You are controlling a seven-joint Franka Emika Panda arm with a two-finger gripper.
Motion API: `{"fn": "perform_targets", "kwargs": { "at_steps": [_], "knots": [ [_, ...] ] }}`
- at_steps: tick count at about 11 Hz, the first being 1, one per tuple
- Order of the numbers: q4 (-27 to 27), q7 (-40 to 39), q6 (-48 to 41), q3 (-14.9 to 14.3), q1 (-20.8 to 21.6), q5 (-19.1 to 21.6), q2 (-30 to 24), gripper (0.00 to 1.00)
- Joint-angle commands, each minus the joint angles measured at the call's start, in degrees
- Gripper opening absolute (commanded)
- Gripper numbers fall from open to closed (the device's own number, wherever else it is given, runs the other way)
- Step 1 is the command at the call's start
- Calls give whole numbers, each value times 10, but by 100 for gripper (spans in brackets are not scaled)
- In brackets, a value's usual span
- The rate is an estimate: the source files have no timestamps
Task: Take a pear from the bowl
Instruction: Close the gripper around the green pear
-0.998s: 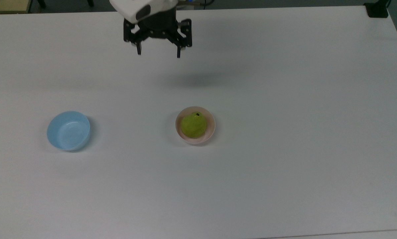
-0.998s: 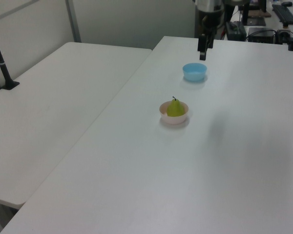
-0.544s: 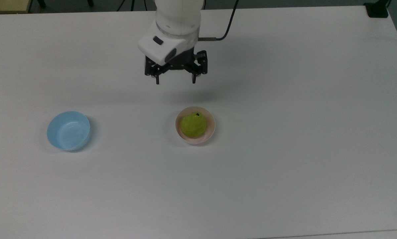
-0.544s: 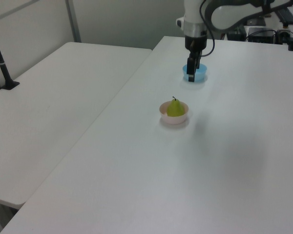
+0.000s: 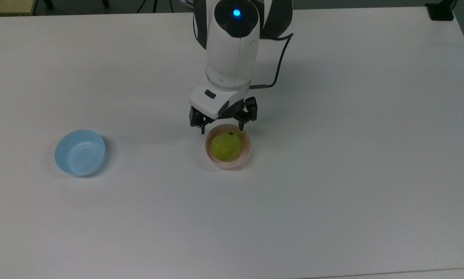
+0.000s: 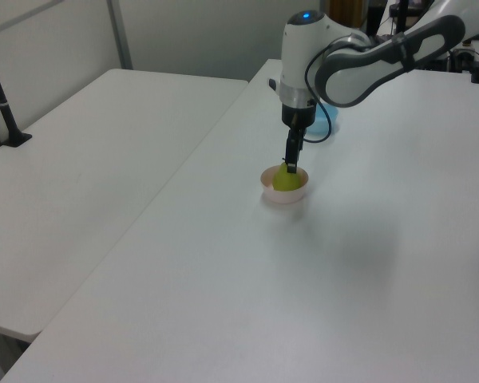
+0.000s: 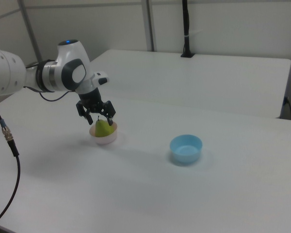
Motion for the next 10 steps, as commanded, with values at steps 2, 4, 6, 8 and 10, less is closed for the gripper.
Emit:
{"fn": "perform_targets", "kwargs": {
  "at_steps": [2,4,6,8,10],
  "knots": [
    [6,-9,37,-5,6,-25,29,97],
    [6,-10,38,-4,6,-27,35,96],
    [6,-9,43,-5,7,-27,43,94],
    [6,-4,74,-5,13,-26,49,93],
    [6,-5,75,-5,16,-26,54,84]
  ]
}}
